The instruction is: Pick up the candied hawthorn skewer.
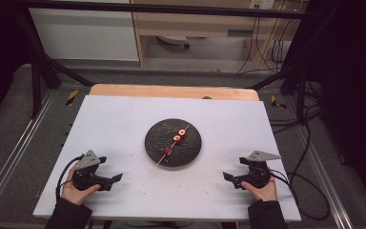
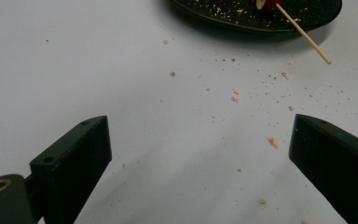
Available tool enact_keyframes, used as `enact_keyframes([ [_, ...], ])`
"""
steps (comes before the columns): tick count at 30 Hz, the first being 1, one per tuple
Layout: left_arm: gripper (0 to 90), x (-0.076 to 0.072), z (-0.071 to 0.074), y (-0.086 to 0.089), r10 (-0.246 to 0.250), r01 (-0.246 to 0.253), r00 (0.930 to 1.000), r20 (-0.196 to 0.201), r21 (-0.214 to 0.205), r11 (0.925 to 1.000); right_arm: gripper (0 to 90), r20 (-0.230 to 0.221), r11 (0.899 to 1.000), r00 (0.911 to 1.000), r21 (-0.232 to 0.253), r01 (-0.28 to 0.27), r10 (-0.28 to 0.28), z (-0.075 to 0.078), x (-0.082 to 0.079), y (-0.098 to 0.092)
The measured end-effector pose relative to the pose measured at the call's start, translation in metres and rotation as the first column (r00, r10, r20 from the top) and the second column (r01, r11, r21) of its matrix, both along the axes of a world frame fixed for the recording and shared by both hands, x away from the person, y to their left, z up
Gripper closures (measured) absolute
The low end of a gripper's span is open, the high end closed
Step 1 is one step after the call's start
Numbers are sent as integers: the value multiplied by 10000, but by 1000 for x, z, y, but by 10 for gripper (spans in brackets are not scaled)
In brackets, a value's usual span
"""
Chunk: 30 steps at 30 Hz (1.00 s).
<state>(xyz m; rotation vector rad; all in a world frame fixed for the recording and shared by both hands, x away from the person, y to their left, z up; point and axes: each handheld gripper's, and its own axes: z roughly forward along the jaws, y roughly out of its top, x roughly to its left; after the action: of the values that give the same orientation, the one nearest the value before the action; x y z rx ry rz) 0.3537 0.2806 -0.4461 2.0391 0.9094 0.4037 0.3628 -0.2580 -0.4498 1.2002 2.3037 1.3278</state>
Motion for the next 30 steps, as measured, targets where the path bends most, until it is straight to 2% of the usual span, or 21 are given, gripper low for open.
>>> enact_keyframes([
  [11,51,-3,2,-9,-172,172,9998,-35,113,9998,10,136,10000,9999,72,16,-17,1,0,-1],
  [20,53,-4,8,-19,-131,132,9999,-61,105,9999,11,64,10000,10000,-19,62,-62,1,0,1],
  [30,63,0,21,-38,-72,77,9996,-285,186,9998,11,-30,9998,10000,-156,93,-93,0,0,2],
])
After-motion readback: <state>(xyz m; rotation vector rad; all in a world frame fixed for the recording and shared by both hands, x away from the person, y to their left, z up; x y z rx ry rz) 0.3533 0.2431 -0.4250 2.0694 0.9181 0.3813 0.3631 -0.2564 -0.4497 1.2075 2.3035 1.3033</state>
